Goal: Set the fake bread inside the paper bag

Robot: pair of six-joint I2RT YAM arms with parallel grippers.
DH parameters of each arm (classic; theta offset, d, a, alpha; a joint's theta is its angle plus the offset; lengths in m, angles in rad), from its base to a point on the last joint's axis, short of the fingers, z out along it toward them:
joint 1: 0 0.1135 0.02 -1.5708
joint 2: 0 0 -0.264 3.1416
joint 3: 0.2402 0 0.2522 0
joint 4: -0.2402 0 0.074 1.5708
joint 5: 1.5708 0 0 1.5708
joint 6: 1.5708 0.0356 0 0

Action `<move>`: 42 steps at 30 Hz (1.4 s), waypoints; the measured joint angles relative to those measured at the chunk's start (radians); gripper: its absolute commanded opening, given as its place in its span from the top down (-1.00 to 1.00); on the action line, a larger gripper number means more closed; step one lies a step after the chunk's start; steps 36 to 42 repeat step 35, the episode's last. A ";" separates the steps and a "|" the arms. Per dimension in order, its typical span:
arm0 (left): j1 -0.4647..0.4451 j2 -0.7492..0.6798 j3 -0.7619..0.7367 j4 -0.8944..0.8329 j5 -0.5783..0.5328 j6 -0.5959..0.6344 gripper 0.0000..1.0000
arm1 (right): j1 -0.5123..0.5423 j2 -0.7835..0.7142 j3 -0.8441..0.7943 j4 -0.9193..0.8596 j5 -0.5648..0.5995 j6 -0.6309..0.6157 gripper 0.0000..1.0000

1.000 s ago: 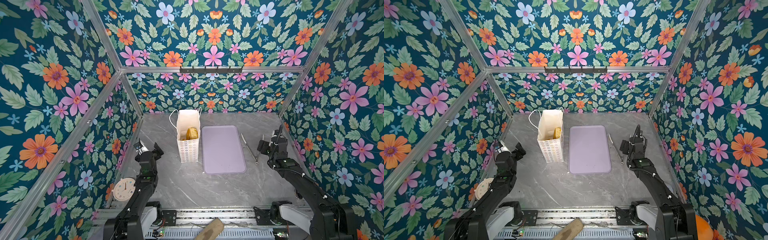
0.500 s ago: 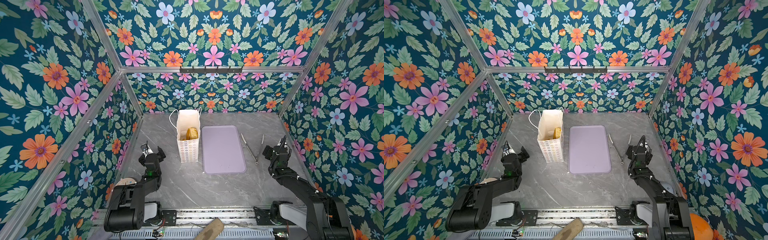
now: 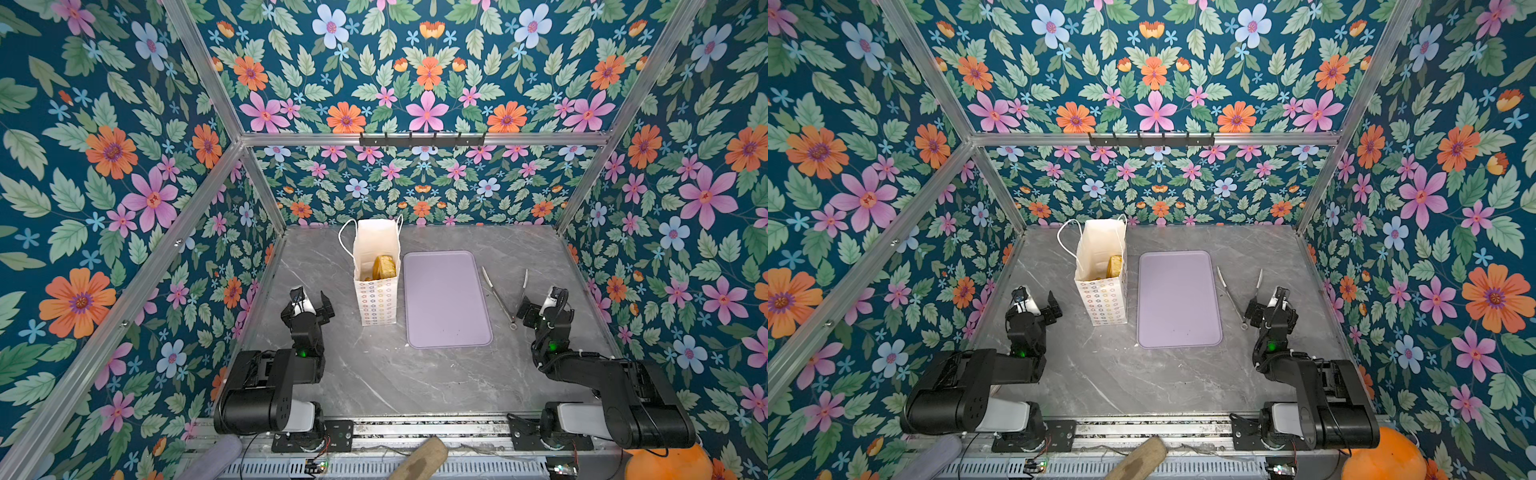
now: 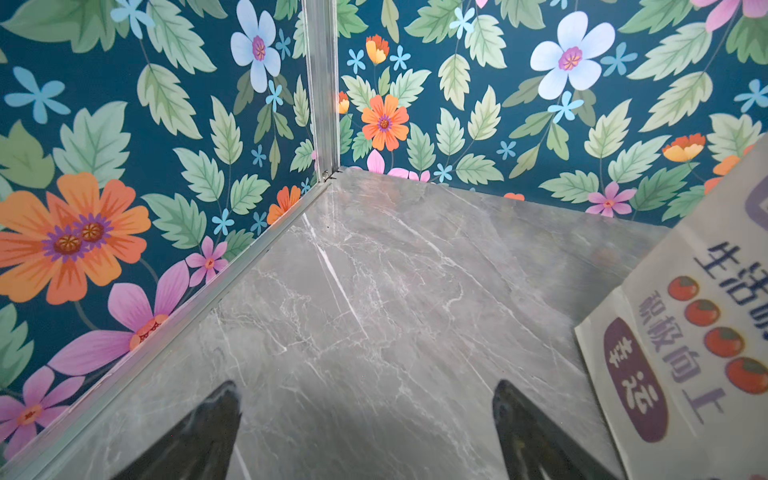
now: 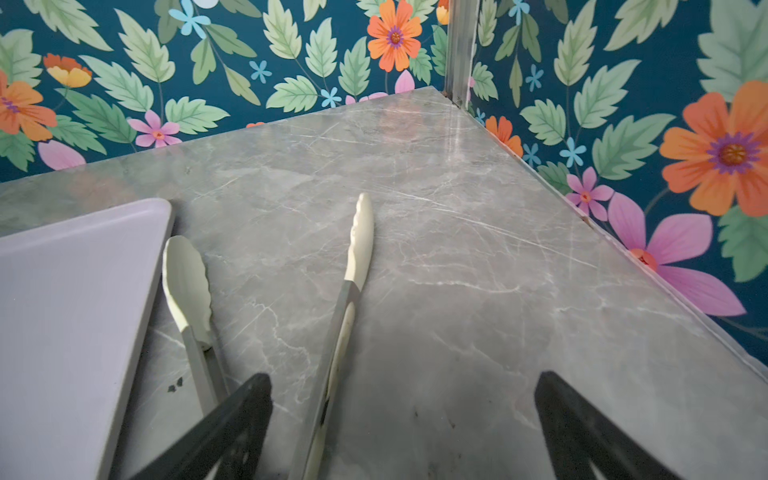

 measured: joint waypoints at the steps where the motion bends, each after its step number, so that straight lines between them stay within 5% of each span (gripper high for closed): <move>1: 0.000 0.019 0.000 0.020 0.000 0.003 -0.90 | 0.000 0.016 0.003 0.013 -0.014 -0.005 -0.98; 7: 0.000 0.168 -0.002 0.161 0.024 0.035 -0.92 | 0.002 0.110 0.024 0.091 -0.124 -0.057 -0.98; 15: -0.005 0.172 0.098 0.106 0.027 0.051 -1.00 | 0.003 0.118 0.090 0.048 -0.165 -0.078 -0.98; 42: -0.007 0.174 0.101 0.069 0.027 0.052 -1.00 | 0.003 0.118 0.092 0.038 -0.175 -0.079 -0.98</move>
